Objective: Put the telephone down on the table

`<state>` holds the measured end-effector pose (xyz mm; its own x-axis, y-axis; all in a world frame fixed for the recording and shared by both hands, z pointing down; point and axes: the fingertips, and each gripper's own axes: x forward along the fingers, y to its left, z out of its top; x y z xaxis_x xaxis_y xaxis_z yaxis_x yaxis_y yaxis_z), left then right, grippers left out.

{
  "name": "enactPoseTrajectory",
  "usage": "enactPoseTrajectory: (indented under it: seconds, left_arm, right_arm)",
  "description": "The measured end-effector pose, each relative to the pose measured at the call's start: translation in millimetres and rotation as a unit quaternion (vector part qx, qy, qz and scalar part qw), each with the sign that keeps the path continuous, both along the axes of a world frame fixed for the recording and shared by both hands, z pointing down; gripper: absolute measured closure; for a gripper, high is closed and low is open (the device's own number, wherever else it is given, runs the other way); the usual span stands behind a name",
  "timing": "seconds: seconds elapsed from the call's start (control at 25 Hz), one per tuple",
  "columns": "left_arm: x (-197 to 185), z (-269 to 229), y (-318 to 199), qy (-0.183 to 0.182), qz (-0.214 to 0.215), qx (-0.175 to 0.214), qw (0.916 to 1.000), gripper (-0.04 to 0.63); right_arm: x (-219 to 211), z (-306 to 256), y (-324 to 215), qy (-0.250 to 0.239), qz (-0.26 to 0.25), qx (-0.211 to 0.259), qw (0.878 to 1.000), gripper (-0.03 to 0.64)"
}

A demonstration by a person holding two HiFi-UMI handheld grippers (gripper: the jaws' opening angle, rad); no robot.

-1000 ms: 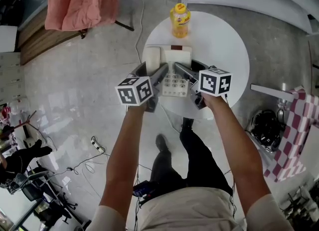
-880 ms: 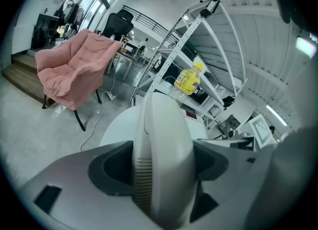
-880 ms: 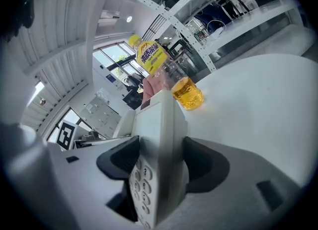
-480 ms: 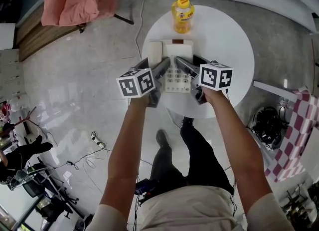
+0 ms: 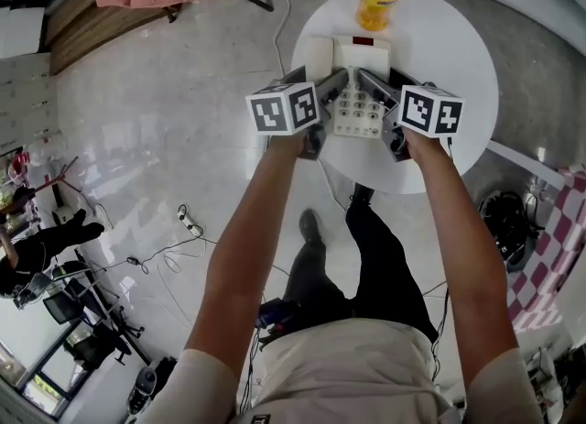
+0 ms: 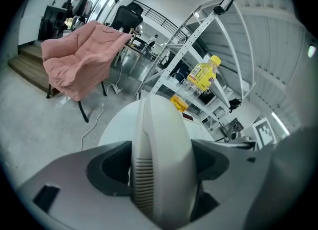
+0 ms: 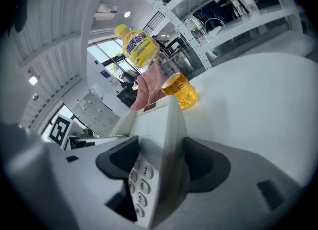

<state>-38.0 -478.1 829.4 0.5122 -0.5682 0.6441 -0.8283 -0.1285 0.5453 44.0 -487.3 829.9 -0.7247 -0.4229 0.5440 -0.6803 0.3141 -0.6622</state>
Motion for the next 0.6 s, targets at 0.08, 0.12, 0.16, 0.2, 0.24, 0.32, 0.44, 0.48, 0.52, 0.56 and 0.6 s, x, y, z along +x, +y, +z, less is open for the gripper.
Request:
enactPoseTrajectory:
  seconds: [0.08, 0.12, 0.16, 0.2, 0.24, 0.32, 0.44, 0.48, 0.52, 0.56, 0.6]
  left_arm:
    - [0.0, -3.4, 0.4, -0.003, 0.0, 0.004, 1.0, 0.256]
    - [-1.9, -6.8, 0.6, -0.011, -0.001, 0.008, 0.9999, 0.256]
    - [-4.8, -10.9, 0.6, -0.024, -0.002, 0.014, 0.9996, 0.257]
    - [-7.3, -13.8, 1.0, -0.036, -0.002, 0.021, 0.9991, 0.258]
    - [-8.5, -15.2, 2.3, -0.044, -0.001, 0.027, 0.9987, 0.258]
    - [-8.2, -15.1, 6.8, -0.047, 0.002, 0.034, 0.9983, 0.258]
    - [-11.9, -19.3, 12.5, -0.046, -0.002, 0.042, 0.998, 0.257]
    - [-13.8, -22.8, 14.2, -0.047, -0.003, 0.046, 0.9978, 0.258]
    - [-15.8, -27.0, 15.9, -0.047, -0.004, 0.049, 0.9977, 0.258]
    - [-18.0, -32.1, 17.1, -0.048, -0.004, 0.053, 0.9974, 0.258]
    - [-21.0, -38.2, 17.6, -0.052, -0.005, 0.057, 0.997, 0.257]
  right_arm:
    - [1.8, -4.2, -1.6, 0.03, -0.007, 0.019, 0.999, 0.345]
    - [1.9, -6.1, -1.7, 0.042, -0.011, 0.026, 0.999, 0.345]
    - [1.6, -7.9, -1.6, 0.052, -0.013, 0.032, 0.998, 0.348]
    - [1.1, -9.4, -1.1, 0.06, -0.015, 0.035, 0.997, 0.351]
    - [0.6, -10.5, -0.3, 0.068, -0.016, 0.038, 0.997, 0.354]
    - [0.4, -12.2, 0.2, 0.088, -0.02, 0.047, 0.995, 0.359]
    - [1.7, -15.1, 1.0, 0.118, -0.027, 0.058, 0.991, 0.373]
    - [2.3, -16.8, 1.6, 0.126, -0.028, 0.06, 0.99, 0.377]
    - [3.2, -18.8, 2.1, 0.132, -0.028, 0.062, 0.989, 0.38]
    - [4.4, -20.7, 2.7, 0.138, -0.027, 0.061, 0.988, 0.382]
    - [5.7, -22.9, 3.0, 0.143, -0.024, 0.061, 0.988, 0.382]
